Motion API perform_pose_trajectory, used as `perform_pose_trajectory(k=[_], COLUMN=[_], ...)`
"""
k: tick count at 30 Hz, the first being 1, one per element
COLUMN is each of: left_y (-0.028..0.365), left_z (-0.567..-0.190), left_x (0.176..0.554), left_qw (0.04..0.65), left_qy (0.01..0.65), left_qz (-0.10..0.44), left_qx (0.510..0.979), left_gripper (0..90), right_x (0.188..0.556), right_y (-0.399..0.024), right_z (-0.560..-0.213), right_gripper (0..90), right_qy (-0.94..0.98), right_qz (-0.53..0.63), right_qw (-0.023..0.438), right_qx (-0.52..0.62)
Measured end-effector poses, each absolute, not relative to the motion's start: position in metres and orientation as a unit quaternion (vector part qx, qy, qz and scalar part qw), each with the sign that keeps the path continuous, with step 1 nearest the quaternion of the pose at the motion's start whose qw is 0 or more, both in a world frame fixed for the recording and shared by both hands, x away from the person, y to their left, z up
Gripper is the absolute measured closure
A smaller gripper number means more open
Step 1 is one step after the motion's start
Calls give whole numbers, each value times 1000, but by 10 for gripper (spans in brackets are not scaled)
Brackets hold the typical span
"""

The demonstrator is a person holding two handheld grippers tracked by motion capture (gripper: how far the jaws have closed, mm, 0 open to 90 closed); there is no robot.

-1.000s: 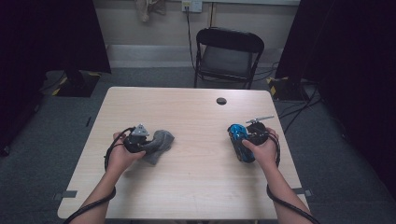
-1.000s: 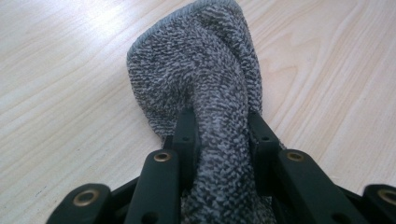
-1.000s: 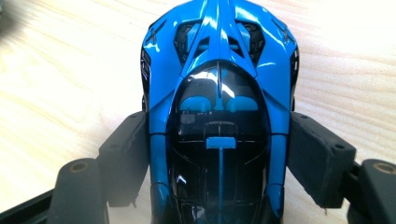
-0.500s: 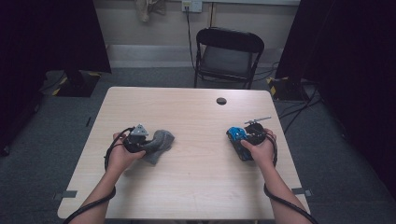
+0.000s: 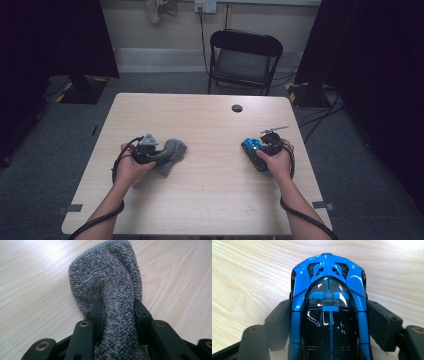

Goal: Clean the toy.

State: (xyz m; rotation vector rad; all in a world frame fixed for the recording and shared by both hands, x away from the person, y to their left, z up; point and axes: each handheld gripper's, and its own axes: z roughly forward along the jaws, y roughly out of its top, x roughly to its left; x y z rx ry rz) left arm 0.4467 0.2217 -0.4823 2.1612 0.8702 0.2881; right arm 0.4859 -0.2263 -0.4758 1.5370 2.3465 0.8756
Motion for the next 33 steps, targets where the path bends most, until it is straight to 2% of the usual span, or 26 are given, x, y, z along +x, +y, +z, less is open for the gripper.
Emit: perform_pose_trajectory(k=[27, 33], left_y=[222, 222], left_z=[-484, -484], left_x=[446, 446], left_qw=[394, 396], left_qy=[347, 346], left_qz=[114, 118], left_qx=[843, 842], left_gripper=[651, 593], right_x=[486, 486], right_y=[-225, -224], right_z=[-480, -482], right_gripper=[260, 253], right_qy=[795, 800], right_qz=[302, 298], right_qw=[113, 118], right_qx=[514, 508])
